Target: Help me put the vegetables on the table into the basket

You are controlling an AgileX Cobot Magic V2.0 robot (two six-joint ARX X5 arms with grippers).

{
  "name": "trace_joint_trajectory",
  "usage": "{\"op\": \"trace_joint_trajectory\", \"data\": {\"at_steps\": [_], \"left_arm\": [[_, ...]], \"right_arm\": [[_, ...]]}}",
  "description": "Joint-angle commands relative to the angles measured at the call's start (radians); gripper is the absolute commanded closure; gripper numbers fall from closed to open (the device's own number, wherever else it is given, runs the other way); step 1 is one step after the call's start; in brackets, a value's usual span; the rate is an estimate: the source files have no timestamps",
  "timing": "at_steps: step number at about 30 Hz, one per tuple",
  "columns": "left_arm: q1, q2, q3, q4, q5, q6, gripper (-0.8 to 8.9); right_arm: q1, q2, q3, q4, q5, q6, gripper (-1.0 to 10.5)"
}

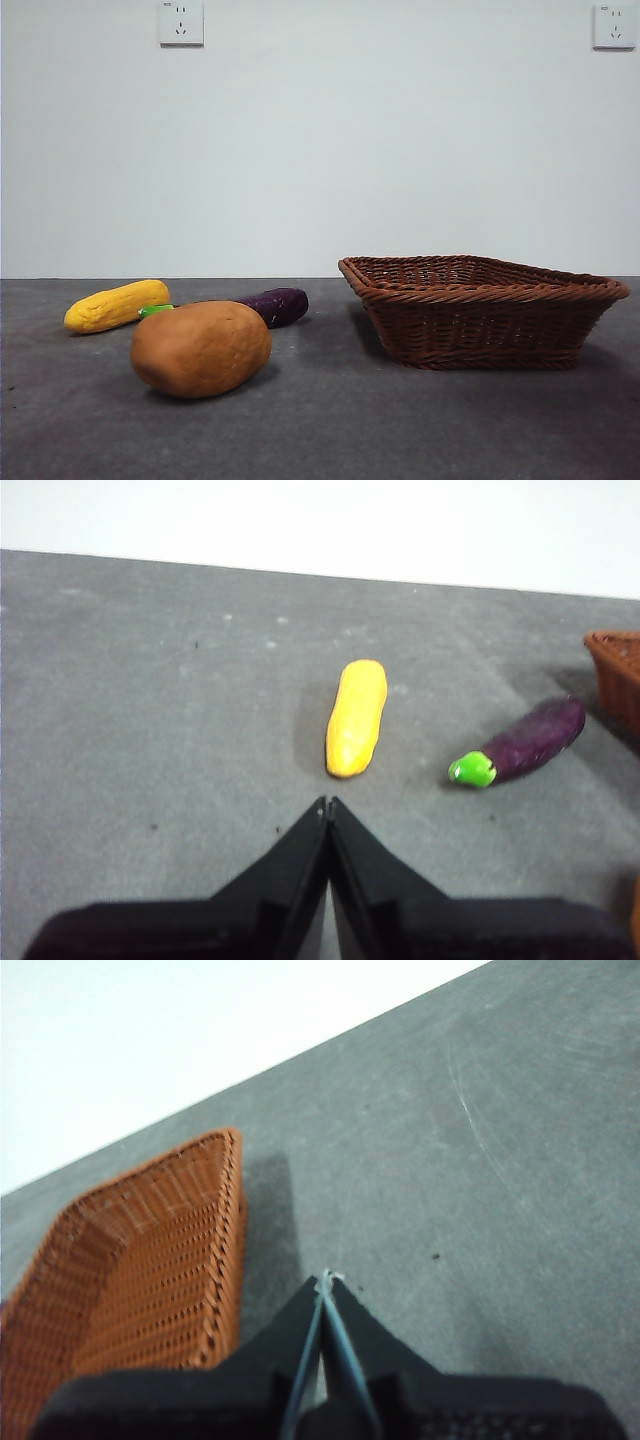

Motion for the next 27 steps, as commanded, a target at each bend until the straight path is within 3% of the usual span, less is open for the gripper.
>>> {"op": "trace_joint_trajectory", "data": {"at_steps": [1,8,15,22,26,27], "left_arm": [[0.002,0.032,0.04,0.015,0.003,-0.02,8.18],[0.002,0.195,0.143,0.017,0.003,-0.028,8.18],[0.001,0.423,0.271,0.01,0.014,-0.087,8.17],[0.001,0.643,0.409,0.007,0.21,-0.163,8.17],[0.002,0.769,0.456,0.006,0.384,-0.219,8.17],[0.002,0.797,0.471,0.002,0.441,-0.227,8.17]], "right_arm": [[0.0,0.05,0.053,0.007,-0.001,0.021,9.5],[0.0,0.27,0.194,0.008,-0.068,0.014,9.5],[0.0,0.555,0.374,-0.055,-0.225,0.015,9.5],[0.0,0.84,0.602,-0.268,-0.325,0.015,9.5],[0.0,0.949,0.714,-0.378,-0.335,0.014,9.5],[0.0,0.97,0.739,-0.401,-0.364,-0.018,9.5]]}}
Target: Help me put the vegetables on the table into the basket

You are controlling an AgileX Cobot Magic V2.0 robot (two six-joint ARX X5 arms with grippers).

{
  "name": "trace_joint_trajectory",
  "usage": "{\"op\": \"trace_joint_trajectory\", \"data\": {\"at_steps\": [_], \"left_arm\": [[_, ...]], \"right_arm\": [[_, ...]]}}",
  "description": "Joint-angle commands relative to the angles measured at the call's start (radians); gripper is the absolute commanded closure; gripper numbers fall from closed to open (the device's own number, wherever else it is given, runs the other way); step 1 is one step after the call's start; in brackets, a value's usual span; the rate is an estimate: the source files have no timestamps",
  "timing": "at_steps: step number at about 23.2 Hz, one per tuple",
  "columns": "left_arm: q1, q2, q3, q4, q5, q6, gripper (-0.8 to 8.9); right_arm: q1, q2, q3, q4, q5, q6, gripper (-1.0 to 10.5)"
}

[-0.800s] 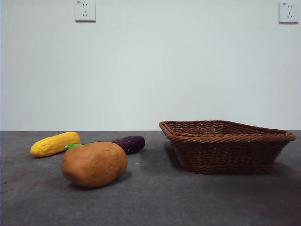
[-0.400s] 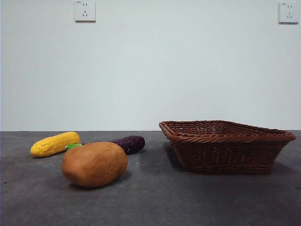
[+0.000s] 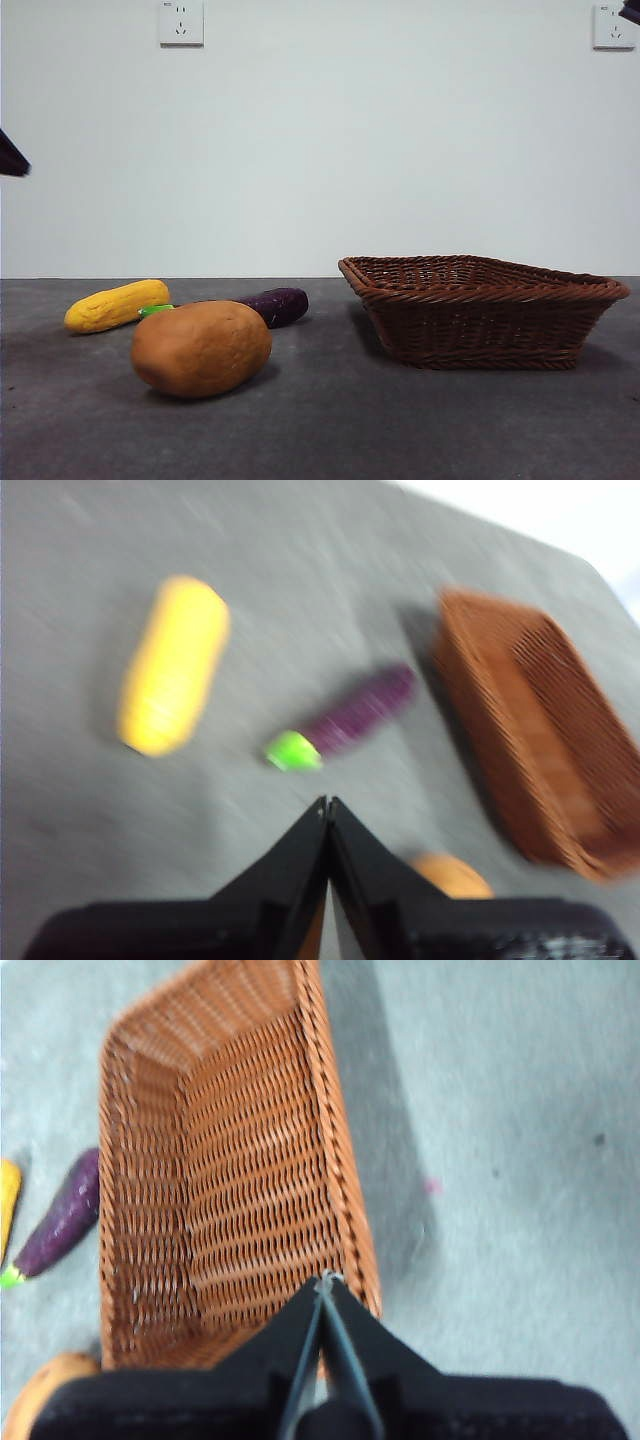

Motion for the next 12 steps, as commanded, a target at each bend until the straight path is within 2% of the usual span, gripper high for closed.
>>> {"op": "trace_joint_trajectory", "data": {"at_steps": [1,3,7,8,10,12], "left_arm": [[0.002,0.047,0.031,-0.004,0.105,-0.036,8.17],[0.001,0.101,0.067,-0.024,0.162,-0.056,8.17],[0.001,0.198,0.171,-0.11,0.259,-0.054,8.16],[0.001,0.219,0.2,-0.141,0.266,-0.053,8.14],[0.001,0.254,0.26,-0.201,0.282,-0.015,8.14],[0.001,0.273,0.303,-0.233,0.28,0.026,8.15]], "right_arm": [[0.0,0.041,0.048,-0.034,-0.058,-0.056,9.5],[0.0,0.095,0.108,-0.082,-0.084,-0.106,9.4],[0.004,0.245,0.27,-0.222,-0.084,-0.189,9.1],[0.009,0.285,0.31,-0.251,-0.079,-0.206,8.3],[0.021,0.375,0.391,-0.301,-0.076,-0.228,5.5],[0.043,0.463,0.457,-0.332,-0.069,-0.25,3.9]]}}
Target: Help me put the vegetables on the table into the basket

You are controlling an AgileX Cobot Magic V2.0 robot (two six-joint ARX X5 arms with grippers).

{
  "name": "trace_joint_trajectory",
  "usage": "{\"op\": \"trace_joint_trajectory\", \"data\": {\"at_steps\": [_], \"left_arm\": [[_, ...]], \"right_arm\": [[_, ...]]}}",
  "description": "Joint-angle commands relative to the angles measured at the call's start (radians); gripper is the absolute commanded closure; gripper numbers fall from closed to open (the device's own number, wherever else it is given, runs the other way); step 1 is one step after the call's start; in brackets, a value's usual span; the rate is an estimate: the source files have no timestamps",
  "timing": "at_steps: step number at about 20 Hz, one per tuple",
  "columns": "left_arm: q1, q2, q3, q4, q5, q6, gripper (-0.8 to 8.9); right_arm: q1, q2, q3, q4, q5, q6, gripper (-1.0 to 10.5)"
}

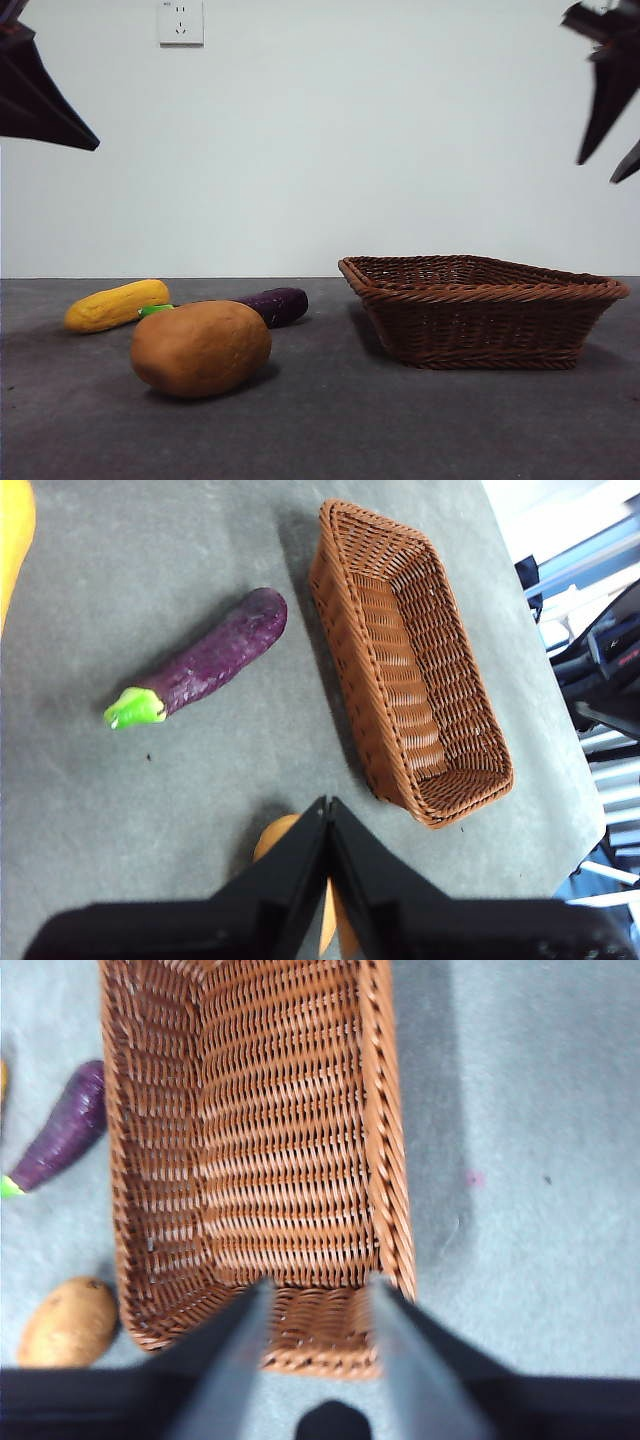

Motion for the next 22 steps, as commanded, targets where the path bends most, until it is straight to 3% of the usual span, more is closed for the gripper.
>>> {"op": "trace_joint_trajectory", "data": {"at_steps": [1,9,12,16,19,20,22], "left_arm": [[0.001,0.012,0.031,-0.002,0.004,0.08,8.15],[0.001,0.013,0.053,-0.014,0.001,0.109,8.15],[0.001,0.013,0.053,-0.054,0.0,0.144,8.15],[0.001,0.014,0.053,-0.13,-0.004,0.211,8.15],[0.001,0.015,0.053,-0.151,-0.006,0.237,8.15],[0.001,0.015,0.053,-0.155,-0.009,0.236,8.15],[-0.001,0.016,0.053,-0.171,-0.034,0.238,8.15]], "right_arm": [[0.028,0.101,0.064,-0.026,0.019,-0.048,3.7],[0.105,0.469,0.346,-0.103,0.203,-0.139,3.8],[0.104,0.569,0.417,-0.124,0.22,-0.179,4.0],[0.101,0.627,0.434,-0.116,0.219,-0.203,7.1],[0.101,0.659,0.434,-0.104,0.216,-0.203,8.0],[0.101,0.666,0.434,-0.105,0.217,-0.203,9.4],[0.101,0.676,0.434,-0.105,0.216,-0.204,9.5]]}}
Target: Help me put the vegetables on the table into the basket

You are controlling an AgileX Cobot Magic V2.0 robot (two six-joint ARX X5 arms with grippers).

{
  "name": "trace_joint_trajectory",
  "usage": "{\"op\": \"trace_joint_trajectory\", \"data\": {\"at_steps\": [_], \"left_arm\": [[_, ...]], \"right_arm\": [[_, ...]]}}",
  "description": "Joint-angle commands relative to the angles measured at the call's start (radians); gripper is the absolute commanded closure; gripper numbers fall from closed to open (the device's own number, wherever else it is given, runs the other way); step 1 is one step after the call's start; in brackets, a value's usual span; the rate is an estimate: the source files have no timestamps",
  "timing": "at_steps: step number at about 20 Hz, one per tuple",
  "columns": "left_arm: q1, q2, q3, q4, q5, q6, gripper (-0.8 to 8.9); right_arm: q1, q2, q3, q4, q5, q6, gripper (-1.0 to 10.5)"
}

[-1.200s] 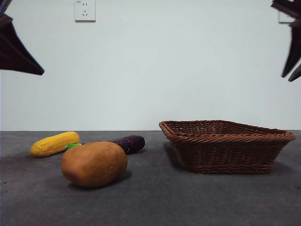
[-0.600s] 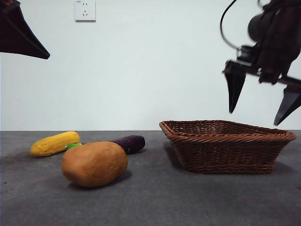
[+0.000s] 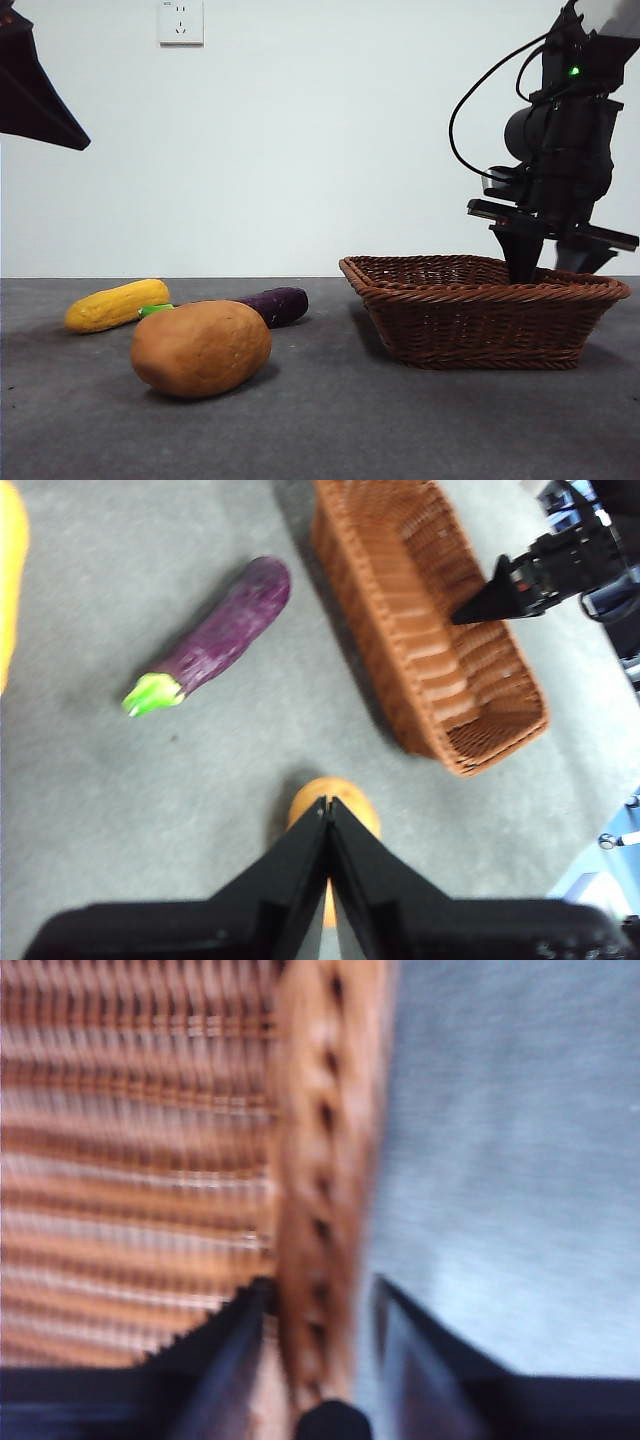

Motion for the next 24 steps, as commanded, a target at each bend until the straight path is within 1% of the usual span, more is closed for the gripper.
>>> {"op": "trace_joint_trajectory", "data": {"at_steps": [1,3,6,9,10,12,15,16,18,19,20,23,24], "left_arm": [[-0.001,0.005,-0.002,-0.019,-0.017,0.029,8.15],[-0.001,0.005,-0.002,-0.031,-0.019,0.029,8.15],[-0.001,0.005,-0.002,-0.053,-0.023,0.036,8.15],[-0.001,0.01,0.0,-0.069,-0.072,0.036,8.15],[-0.001,0.021,0.008,-0.085,-0.111,0.036,8.15],[-0.002,0.072,0.052,-0.153,-0.224,0.056,8.14],[-0.026,0.215,0.183,-0.258,-0.326,0.125,8.02],[-0.035,0.274,0.235,-0.282,-0.362,0.131,7.21],[-0.058,0.395,0.335,-0.32,-0.409,0.132,4.19],[-0.065,0.452,0.38,-0.326,-0.425,0.137,3.21],[-0.071,0.501,0.422,-0.327,-0.439,0.153,2.72],[-0.085,0.616,0.537,-0.32,-0.493,0.175,2.69],[-0.088,0.656,0.586,-0.321,-0.528,0.183,2.47]], "right_arm": [[0.0,0.019,0.001,0.0,0.005,-0.013,9.6],[0.0,0.018,0.002,0.003,-0.026,-0.014,9.5],[-0.006,0.005,0.03,-0.067,-0.03,-0.015,9.5],[-0.013,-0.078,0.031,-0.089,-0.032,-0.018,9.5],[-0.013,-0.114,0.031,-0.095,-0.032,-0.018,9.5],[-0.013,-0.188,0.031,-0.111,-0.032,-0.019,9.5],[-0.012,-0.288,0.031,-0.185,-0.043,-0.051,9.5],[-0.012,-0.319,0.031,-0.209,-0.045,-0.062,9.5],[-0.013,-0.375,0.031,-0.243,-0.058,-0.068,9.5],[-0.013,-0.401,0.031,-0.257,-0.059,-0.076,9.5],[-0.013,-0.423,0.031,-0.27,-0.061,-0.085,9.5],[-0.012,-0.47,0.031,-0.302,-0.061,-0.089,9.5],[-0.012,-0.484,0.031,-0.312,-0.061,-0.089,9.5]]}}
